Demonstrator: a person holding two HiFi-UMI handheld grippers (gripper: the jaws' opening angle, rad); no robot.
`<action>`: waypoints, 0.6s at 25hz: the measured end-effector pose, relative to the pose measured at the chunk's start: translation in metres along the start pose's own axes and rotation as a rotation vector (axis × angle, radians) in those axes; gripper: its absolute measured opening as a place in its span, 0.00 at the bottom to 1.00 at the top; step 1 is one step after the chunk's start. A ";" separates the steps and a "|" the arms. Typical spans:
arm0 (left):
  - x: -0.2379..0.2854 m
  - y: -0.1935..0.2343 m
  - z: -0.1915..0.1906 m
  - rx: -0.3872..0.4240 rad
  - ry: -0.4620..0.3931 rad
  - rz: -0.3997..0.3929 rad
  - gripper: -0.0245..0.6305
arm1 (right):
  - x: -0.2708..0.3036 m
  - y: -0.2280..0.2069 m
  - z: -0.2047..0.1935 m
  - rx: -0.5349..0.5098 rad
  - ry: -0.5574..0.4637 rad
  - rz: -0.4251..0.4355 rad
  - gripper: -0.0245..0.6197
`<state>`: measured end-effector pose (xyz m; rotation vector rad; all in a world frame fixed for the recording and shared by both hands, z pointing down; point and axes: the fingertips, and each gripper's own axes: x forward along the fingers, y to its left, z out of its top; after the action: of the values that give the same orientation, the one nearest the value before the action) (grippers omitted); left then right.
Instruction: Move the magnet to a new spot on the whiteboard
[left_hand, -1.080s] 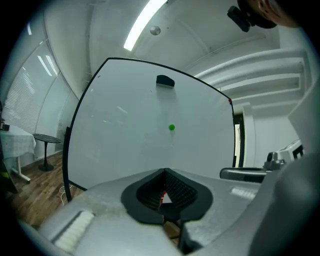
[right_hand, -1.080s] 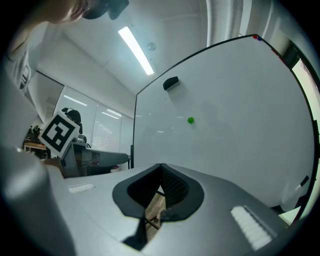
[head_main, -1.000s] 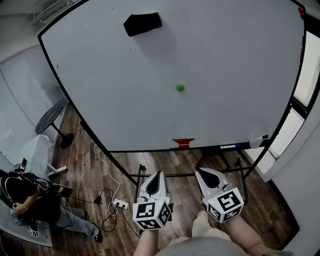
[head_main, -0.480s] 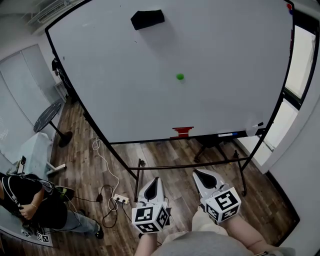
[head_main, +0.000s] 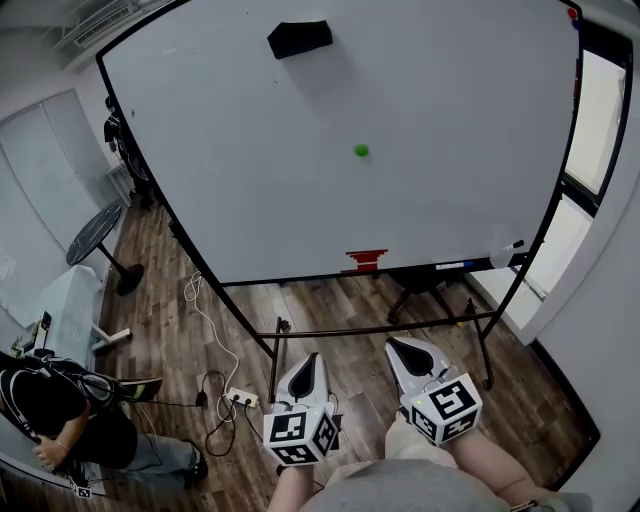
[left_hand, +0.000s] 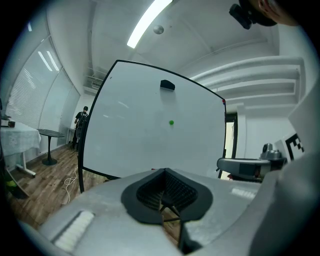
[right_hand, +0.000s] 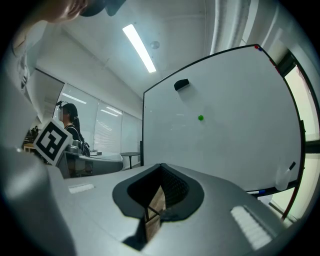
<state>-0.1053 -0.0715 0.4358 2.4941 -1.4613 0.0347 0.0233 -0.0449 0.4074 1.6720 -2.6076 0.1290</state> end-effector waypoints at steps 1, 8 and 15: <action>0.000 0.000 0.000 0.000 -0.001 -0.001 0.04 | 0.001 0.000 0.000 -0.001 -0.003 -0.003 0.04; 0.002 0.000 0.004 -0.005 -0.001 -0.005 0.04 | 0.004 0.000 0.005 0.002 -0.010 -0.004 0.03; 0.008 -0.001 0.000 -0.014 0.008 -0.012 0.04 | 0.008 -0.004 0.009 -0.001 -0.028 -0.013 0.04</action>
<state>-0.1005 -0.0783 0.4368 2.4886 -1.4382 0.0323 0.0237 -0.0544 0.3991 1.7027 -2.6159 0.1042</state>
